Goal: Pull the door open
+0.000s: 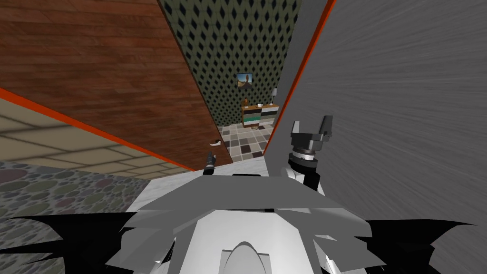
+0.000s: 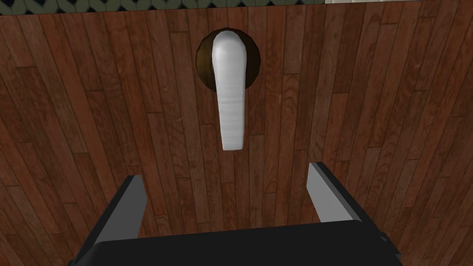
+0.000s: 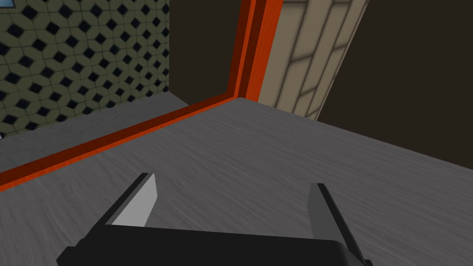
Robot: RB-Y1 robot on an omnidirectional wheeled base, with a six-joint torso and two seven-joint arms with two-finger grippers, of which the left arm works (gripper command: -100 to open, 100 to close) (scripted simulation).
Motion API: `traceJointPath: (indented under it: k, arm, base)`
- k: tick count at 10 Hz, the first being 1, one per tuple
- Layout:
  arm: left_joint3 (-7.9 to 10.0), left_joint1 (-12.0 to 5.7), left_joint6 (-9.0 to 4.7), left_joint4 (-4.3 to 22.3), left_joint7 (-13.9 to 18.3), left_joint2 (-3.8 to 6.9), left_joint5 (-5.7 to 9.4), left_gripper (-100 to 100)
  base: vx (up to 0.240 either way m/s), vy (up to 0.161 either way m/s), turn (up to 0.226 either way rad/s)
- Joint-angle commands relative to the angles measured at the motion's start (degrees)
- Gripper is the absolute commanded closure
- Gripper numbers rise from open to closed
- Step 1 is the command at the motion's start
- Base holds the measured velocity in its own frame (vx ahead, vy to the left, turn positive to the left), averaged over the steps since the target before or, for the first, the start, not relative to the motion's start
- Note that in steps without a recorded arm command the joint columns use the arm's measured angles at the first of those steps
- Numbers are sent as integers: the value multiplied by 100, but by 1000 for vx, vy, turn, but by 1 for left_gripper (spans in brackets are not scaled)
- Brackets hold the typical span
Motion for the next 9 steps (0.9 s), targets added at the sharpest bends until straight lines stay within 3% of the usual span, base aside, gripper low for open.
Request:
traceJointPath:
  k: [1,7,9]
  arm:
    - [42,8,-65,79,45,47,28,-100]
    - [273,57,-338,463,250,300,180,-100]
    - [282,28,-367,533,258,314,186,-100]
  base:
    - [202,11,-124]
    - [192,19,-99]
    - [138,31,-36]
